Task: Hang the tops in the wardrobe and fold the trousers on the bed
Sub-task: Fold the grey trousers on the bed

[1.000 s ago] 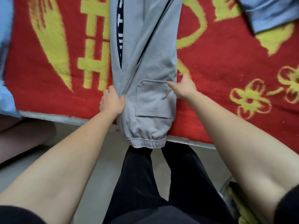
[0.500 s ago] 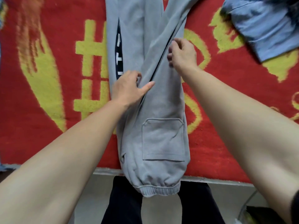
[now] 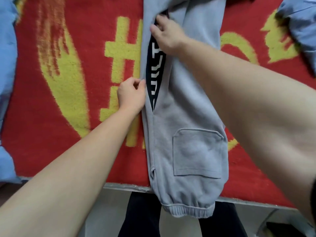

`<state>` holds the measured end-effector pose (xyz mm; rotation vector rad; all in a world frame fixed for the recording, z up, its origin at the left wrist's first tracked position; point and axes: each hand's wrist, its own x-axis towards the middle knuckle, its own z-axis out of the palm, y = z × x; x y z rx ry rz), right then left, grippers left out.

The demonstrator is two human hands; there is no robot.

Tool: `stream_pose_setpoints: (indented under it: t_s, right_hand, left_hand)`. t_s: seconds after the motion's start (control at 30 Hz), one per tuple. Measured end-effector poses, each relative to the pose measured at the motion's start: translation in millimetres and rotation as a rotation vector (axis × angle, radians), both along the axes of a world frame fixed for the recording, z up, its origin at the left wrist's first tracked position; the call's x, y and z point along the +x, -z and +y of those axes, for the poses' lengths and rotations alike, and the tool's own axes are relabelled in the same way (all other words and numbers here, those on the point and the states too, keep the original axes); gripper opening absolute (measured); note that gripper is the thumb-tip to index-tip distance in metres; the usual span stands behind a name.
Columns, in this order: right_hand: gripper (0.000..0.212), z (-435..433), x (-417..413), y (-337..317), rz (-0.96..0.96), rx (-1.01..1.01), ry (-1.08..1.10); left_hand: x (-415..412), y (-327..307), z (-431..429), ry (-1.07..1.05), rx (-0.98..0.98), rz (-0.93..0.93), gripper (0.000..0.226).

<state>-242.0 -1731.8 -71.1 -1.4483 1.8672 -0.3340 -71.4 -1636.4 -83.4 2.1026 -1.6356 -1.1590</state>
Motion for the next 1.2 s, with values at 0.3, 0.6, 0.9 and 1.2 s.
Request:
stream_pose_setpoints:
  t_s: [0.3, 0.6, 0.9, 1.2]
  right_hand:
    - [0.045, 39, -26, 22, 0.341, -0.262, 0.112]
    - [0.047, 4, -84, 23, 0.125, -0.117, 0.393]
    - [0.042, -56, -115, 22, -0.826, -0.099, 1.235]
    - [0.09, -110, -162, 2, 0.278, -0.241, 1.257]
  left_hand:
    - [4, 15, -8, 0.091, -0.01, -0.061, 0.007]
    - [-55, 11, -110, 0.379, -0.267, -0.23, 0.061]
    - [-79, 30, -203, 0.65, 0.018, -0.454, 0.087]
    - [-71, 60, -205, 0.746, 0.022, -0.497, 0.088]
